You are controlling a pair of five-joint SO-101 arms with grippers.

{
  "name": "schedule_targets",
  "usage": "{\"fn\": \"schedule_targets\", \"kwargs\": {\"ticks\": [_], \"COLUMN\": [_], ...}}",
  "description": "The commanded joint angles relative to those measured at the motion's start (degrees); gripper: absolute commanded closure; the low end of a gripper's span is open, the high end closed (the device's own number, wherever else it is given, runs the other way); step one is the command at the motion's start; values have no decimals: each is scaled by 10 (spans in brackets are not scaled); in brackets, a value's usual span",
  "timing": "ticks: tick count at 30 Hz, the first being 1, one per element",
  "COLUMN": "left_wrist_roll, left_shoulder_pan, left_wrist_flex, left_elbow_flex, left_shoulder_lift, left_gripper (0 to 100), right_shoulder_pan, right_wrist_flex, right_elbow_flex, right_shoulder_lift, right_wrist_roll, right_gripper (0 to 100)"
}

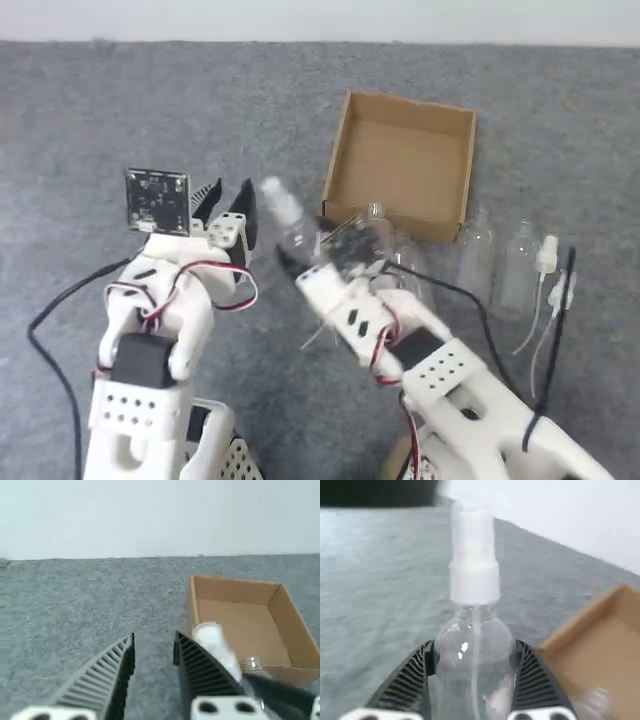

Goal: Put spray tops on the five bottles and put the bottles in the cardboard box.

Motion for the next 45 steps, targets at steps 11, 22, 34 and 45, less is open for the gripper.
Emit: {"fn": "schedule_targets", "kwargs": {"ticks": [11,22,34,45], "left_wrist_roll": [-2,-29,-44,-45], "left_shoulder_pan": [-5,7,105,105], "left_wrist_flex": [-46,-71,40,53], "left_elbow_flex": [-124,-153,-447,-610], "left_shoulder_lift": [258,332,641,866], "left_gripper": [827,823,822,812], "right_shoulder_pan": [173,211,331,331], "right_wrist_flex": [65,141,178,176], "right_elbow_flex": [-111,-115,-114,-119], "right_shoulder_lift": [-25,-235,-301,-250], "right_wrist_roll": [-105,-106,-108,-110], "right_gripper": [993,993,993,993]}}
